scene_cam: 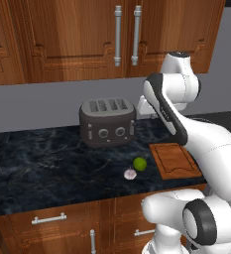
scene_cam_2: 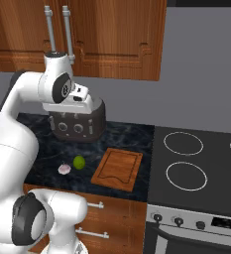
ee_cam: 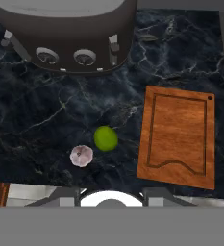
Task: Open the cabinet. Place the bowl and condiment on the counter. Then place the lime and garlic on the cutting board.
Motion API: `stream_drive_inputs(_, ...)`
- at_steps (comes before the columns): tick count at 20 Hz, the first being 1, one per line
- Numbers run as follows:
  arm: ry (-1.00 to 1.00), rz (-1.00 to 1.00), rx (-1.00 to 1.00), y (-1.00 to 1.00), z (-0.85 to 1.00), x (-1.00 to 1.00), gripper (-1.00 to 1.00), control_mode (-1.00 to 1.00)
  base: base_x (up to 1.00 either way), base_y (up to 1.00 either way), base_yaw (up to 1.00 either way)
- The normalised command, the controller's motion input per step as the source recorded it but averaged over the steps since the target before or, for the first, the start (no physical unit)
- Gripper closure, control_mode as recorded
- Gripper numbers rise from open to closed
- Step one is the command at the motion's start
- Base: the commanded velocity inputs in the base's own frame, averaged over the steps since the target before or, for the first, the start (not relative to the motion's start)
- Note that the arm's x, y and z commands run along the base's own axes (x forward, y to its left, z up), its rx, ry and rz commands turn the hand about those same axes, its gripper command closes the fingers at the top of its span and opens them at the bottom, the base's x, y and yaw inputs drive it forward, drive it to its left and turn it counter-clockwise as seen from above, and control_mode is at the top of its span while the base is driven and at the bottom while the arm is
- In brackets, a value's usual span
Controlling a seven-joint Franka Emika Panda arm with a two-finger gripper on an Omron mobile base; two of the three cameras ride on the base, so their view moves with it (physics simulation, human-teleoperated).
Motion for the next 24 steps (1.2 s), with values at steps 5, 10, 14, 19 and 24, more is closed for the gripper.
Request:
stream_drive_inputs(5, -0.05, 0.00, -0.04, 0.02, 0.00, -0.08, -1.00, -1.00, 0.00, 0.00, 0.00)
stream_drive_inputs(10, -0.28, 0.00, -0.12, 0.00, 0.08, -0.15, -1.00, -1.00, 0.00, 0.00, 0.00)
stream_drive_inputs(14, -0.22, 0.00, -0.04, 0.00, 0.10, 0.00, -1.00, -1.00, 0.00, 0.00, 0.00)
stream_drive_inputs(19, -0.18, 0.00, 0.02, -0.05, 0.06, -0.04, -1.00, -1.00, 0.00, 0.00, 0.00)
stream_drive_inputs(24, -0.22, -0.02, 0.05, 0.00, 0.23, 0.00, -1.00, -1.00, 0.00, 0.00, 0.00)
